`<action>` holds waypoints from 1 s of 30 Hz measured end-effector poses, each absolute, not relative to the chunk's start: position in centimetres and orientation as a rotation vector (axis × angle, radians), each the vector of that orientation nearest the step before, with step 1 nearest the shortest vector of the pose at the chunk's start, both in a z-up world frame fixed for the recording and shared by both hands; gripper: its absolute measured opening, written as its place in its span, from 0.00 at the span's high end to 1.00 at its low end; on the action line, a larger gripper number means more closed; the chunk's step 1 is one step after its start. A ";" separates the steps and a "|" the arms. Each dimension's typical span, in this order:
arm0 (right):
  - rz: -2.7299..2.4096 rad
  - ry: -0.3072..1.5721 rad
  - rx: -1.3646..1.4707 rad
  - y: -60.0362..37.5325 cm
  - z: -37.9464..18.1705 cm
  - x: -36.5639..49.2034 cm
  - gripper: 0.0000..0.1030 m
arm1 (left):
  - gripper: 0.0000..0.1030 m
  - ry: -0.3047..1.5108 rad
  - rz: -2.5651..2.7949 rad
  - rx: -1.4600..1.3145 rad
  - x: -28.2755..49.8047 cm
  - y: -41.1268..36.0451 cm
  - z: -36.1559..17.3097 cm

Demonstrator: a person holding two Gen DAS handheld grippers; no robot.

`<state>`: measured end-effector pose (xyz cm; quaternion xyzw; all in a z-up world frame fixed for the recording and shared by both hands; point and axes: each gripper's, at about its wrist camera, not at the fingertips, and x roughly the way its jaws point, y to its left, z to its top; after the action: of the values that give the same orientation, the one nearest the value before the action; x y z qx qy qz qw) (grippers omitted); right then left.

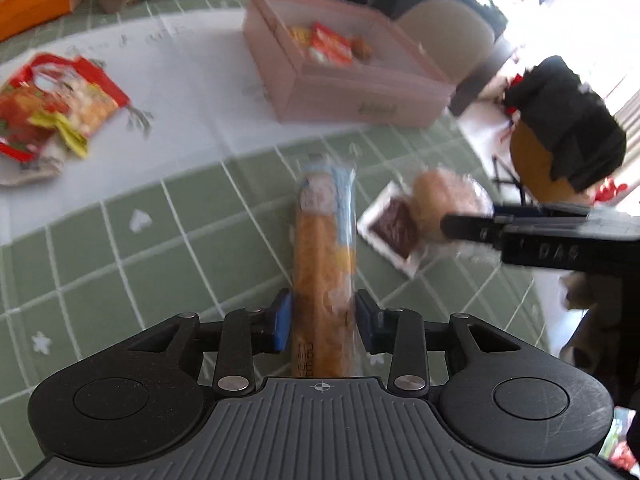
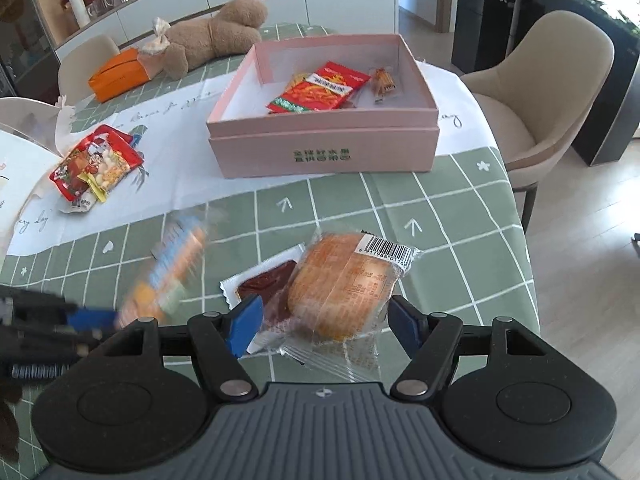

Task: Organize snacks
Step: 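Grasp the blue-label bread-stick packet with the left gripper and lift it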

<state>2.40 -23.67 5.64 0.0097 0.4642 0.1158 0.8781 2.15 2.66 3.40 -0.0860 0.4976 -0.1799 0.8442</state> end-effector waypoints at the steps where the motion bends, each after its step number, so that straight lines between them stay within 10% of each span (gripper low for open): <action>1: 0.247 0.964 0.019 -23.5 5.8 2.4 0.32 | 0.62 1.017 -0.358 -0.194 2.3 3.4 4.1; 25: 0.393 1.037 0.056 5.3 5.8 18.8 0.22 | 0.62 0.984 0.045 -0.355 -5.7 18.2 3.8; 27: 0.381 1.086 0.064 4.9 4.8 19.3 0.47 | 0.62 0.990 0.041 -0.367 -5.9 18.8 3.3; 30: 0.390 1.126 0.060 2.4 4.6 17.9 0.58 | 0.63 0.991 0.048 -0.400 -5.3 19.3 2.8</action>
<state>17.90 2.37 4.61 0.0284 0.5300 0.1835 0.8274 -5.28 19.26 2.84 -0.1907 0.4722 0.0228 0.8603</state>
